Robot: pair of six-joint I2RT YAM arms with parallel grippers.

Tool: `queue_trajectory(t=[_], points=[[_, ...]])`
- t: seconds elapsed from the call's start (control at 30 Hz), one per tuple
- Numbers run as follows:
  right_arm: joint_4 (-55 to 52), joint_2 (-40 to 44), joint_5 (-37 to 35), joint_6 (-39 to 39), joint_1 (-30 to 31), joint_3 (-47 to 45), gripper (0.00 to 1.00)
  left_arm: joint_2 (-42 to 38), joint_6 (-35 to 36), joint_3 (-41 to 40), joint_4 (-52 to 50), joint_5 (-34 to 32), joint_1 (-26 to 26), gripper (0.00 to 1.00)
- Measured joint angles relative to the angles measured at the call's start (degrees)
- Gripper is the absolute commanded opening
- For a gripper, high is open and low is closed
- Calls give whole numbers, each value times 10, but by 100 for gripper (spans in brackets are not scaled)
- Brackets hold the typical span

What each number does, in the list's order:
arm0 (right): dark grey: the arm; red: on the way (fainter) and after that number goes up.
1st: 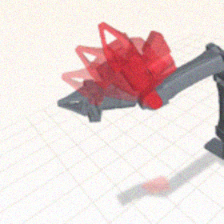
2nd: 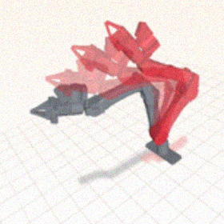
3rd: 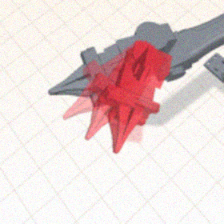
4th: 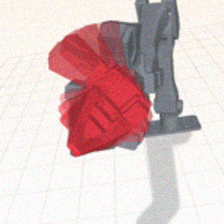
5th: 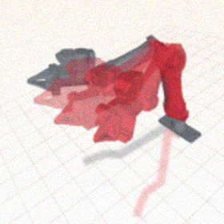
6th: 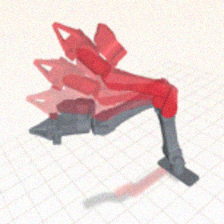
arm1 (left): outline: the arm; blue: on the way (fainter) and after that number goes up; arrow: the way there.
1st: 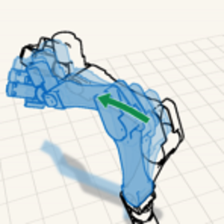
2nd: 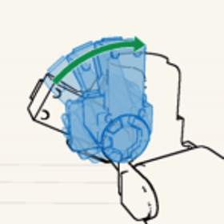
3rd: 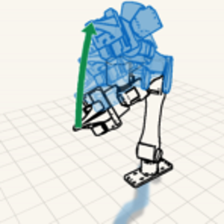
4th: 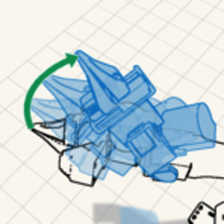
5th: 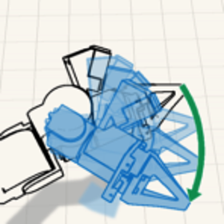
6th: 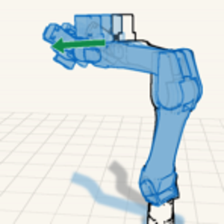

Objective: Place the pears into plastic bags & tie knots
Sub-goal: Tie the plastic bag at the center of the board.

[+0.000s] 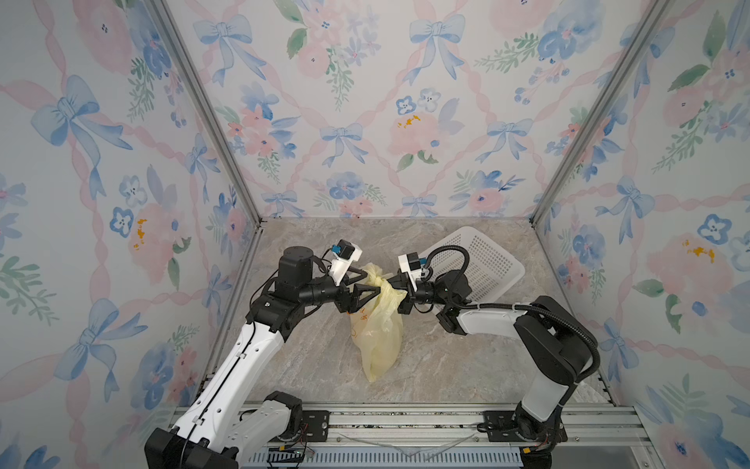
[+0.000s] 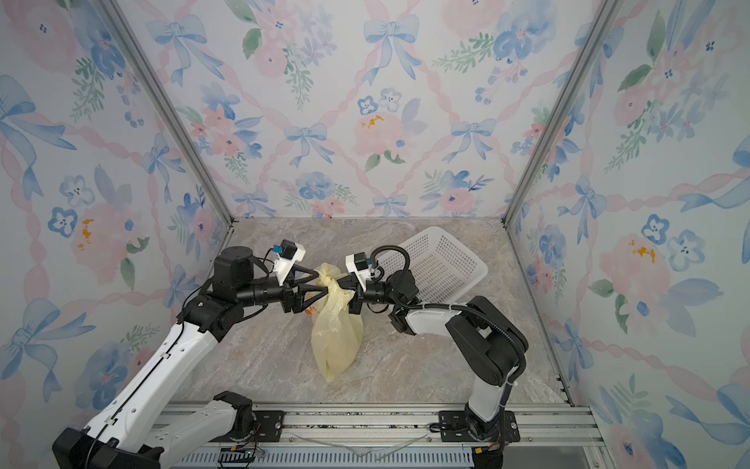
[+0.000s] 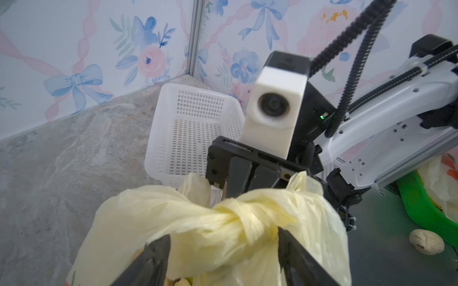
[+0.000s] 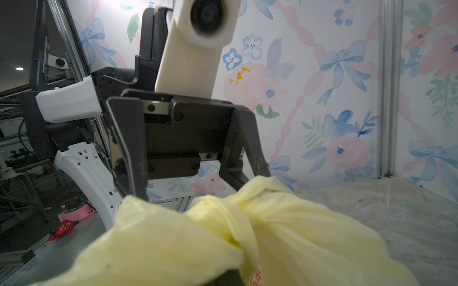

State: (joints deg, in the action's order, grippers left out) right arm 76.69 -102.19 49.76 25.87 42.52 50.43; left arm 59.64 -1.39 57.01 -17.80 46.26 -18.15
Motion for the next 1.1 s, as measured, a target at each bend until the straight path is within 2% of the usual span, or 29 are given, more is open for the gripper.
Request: queue_trajectory(t=[0.2, 0.4, 0.57, 0.63, 0.8, 0.9, 1.1], points=[[-25, -3, 6, -30, 18, 17, 0, 52, 5, 12, 8, 55, -21, 62], [-8, -3, -38, -34, 18, 17, 0, 100, 30, 47, -7, 74, -53, 68], [8, -1, -88, -43, 19, 17, 0, 111, 44, 77, -21, 66, -59, 74], [9, 4, -107, -48, 19, 16, 0, 103, 44, 84, -25, 37, -63, 75], [9, 26, -147, -60, 19, 7, 0, 37, 26, 84, -33, -58, -37, 59], [9, 37, -164, -64, 18, 1, 0, -16, 7, 72, -26, -90, -5, 57], [9, 45, -172, -66, 16, -6, 0, -79, -16, 6, -18, -86, 12, 46]])
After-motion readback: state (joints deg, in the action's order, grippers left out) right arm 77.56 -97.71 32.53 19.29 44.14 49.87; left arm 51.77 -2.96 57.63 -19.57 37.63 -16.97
